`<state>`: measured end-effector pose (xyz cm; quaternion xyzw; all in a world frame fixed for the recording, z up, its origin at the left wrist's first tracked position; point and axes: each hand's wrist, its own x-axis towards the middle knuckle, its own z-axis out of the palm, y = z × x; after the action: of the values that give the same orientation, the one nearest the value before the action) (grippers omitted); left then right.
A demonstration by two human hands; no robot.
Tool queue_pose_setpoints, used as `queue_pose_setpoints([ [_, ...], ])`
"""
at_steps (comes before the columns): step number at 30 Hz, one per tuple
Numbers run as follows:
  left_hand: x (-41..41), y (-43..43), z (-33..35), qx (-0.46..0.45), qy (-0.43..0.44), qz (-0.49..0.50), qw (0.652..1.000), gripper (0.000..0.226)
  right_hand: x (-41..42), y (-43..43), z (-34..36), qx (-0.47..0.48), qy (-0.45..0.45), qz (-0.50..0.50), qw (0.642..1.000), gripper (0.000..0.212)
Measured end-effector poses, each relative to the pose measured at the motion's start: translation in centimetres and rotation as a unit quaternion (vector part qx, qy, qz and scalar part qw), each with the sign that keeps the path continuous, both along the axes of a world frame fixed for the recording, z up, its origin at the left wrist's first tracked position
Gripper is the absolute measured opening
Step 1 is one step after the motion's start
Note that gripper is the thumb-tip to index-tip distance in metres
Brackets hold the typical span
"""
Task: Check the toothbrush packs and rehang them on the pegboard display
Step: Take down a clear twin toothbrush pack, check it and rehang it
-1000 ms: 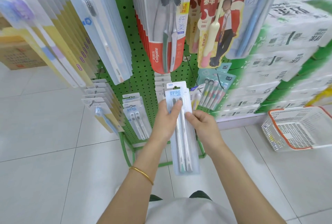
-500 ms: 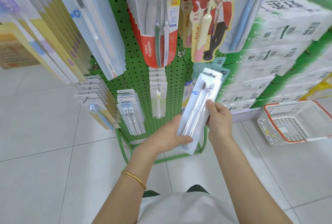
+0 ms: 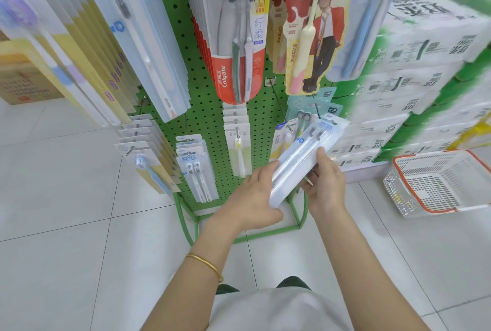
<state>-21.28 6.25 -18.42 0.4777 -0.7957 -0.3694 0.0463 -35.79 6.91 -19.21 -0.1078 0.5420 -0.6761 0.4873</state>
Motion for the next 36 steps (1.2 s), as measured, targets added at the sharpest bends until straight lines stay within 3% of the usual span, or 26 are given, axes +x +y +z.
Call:
queue_pose_setpoints([
  [4, 0.6, -0.3, 0.0, 0.106, 0.078, 0.026, 0.991, 0.076, -0.2, -0.2, 0.0, 0.016, -0.032, 0.054, 0.998, 0.045],
  [8, 1.0, -0.1, 0.0, 0.187, 0.128, 0.061, 0.972, 0.064, 0.0, -0.3, -0.6, 0.029, 0.03, 0.054, 0.998, 0.011],
  [11, 1.1, -0.1, -0.3, 0.223, 0.145, 0.088, 0.96, 0.045, 0.0, -0.3, -0.9, 0.014, 0.04, 0.063, 0.997, 0.004],
  [16, 1.4, -0.1, -1.1, 0.225, 0.167, 0.119, 0.952, 0.013, 0.0, -0.2, -1.0, -0.002, 0.08, 0.119, 0.99, 0.013],
  [22, 0.9, -1.0, 0.1, 0.18, 0.274, 0.203, 0.923, 0.014, 0.3, -0.1, -1.1, -0.033, 0.13, 0.204, 0.97, 0.01],
  [25, 0.7, -2.0, 0.8, 0.096, 0.315, 0.263, 0.907, 0.018, 0.5, -0.1, -1.2, -0.047, 0.136, 0.245, 0.959, 0.012],
  [28, 0.8, -2.7, 1.2, 0.039, 0.38, 0.335, 0.861, 0.011, 0.7, -0.1, -1.1, -0.051, 0.139, 0.281, 0.948, 0.01],
  [31, 1.2, -3.0, 1.5, 0.079, 0.452, 0.355, 0.815, 0.008, 0.8, -0.1, -1.3, -0.039, 0.134, 0.305, 0.942, 0.009],
  [34, 1.9, -2.9, 1.4, 0.132, 0.5, 0.332, 0.789, 0.013, 0.8, -0.3, -1.8, -0.035, 0.121, 0.355, 0.926, 0.005],
  [36, 2.4, -2.8, 1.3, 0.163, 0.53, 0.312, 0.772, 0.011, 1.0, -0.4, -2.4, -0.044, 0.085, 0.41, 0.907, 0.027],
])
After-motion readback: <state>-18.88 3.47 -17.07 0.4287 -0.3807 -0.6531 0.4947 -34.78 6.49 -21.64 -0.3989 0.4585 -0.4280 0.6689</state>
